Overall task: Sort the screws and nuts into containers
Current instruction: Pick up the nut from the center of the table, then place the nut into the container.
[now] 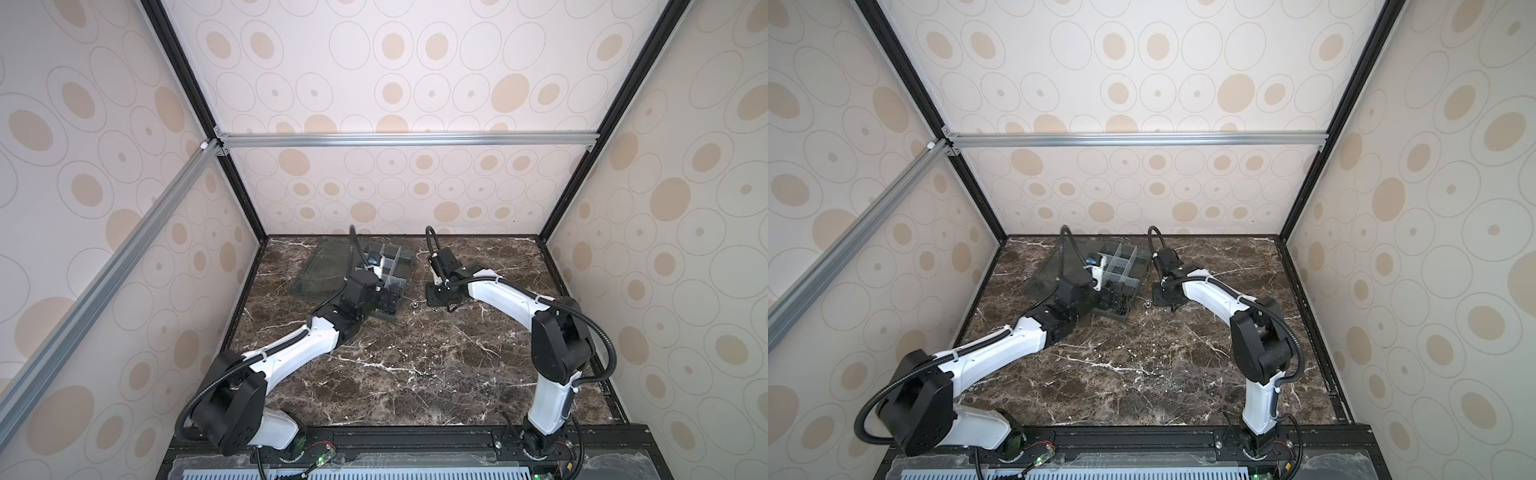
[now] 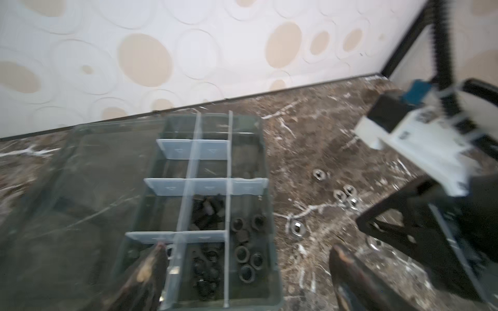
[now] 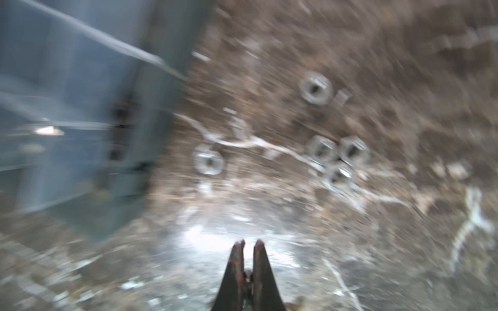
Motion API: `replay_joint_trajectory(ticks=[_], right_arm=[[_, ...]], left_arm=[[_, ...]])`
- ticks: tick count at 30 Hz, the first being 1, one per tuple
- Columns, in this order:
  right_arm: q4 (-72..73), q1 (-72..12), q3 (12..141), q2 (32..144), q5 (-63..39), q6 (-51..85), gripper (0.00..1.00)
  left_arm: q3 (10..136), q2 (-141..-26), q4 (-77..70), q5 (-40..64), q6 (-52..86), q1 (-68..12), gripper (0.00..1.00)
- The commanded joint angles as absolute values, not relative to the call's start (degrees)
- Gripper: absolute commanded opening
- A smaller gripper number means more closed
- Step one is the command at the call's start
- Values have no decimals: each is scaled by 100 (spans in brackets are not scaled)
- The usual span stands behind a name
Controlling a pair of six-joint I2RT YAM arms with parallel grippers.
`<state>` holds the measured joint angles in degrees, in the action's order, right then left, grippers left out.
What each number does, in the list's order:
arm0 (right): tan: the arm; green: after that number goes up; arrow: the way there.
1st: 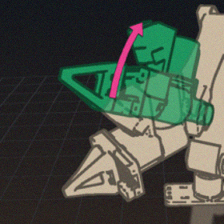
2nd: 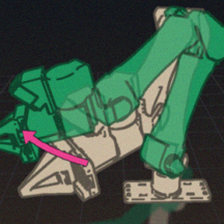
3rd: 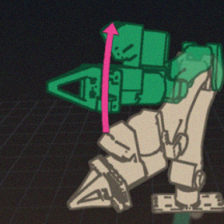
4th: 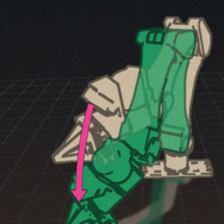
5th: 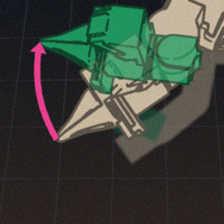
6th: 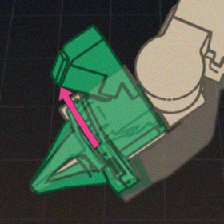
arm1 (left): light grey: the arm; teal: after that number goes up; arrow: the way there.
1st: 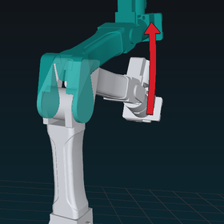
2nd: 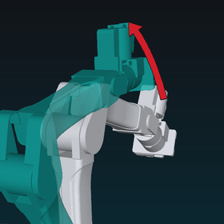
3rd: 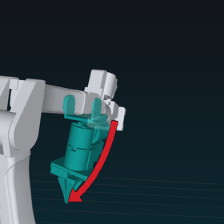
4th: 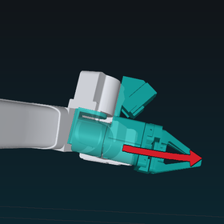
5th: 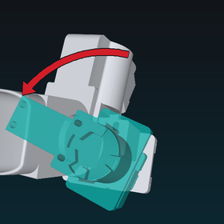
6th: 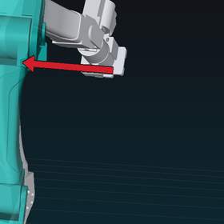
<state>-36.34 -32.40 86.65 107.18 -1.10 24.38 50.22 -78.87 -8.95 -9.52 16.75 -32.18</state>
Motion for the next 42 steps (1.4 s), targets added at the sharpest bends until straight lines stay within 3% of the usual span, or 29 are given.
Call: replay_joint_trajectory(ticks=[1,8,23,33,35,36,42], right_arm=[[-3398,-3607,9410,11031,-805,2092,0],[-3223,-4182,11322,12368,-1714,1979,0],[-3799,-4508,13697,14097,-1733,1865,0],[-3452,-4542,14060,14611,-1436,2283,10],[-3468,-4539,14203,14715,-1416,2308,28],[-3481,-4536,14229,14736,-1403,2304,31],[-3674,-4518,13889,14205,-1270,2149,30]], left_arm=[[4634,-7524,-1061,-1065,2276,-2556,94],[3997,-6760,-753,-1446,2420,-2024,96],[3478,-6082,-527,-1591,2523,-1881,96],[3621,-6135,-782,-967,2258,-1886,96],[3630,-6109,-830,-867,2226,-1890,96],[3642,-6108,-838,-820,2216,-1890,96],[3811,-6113,-848,-642,2044,-2011,94]])
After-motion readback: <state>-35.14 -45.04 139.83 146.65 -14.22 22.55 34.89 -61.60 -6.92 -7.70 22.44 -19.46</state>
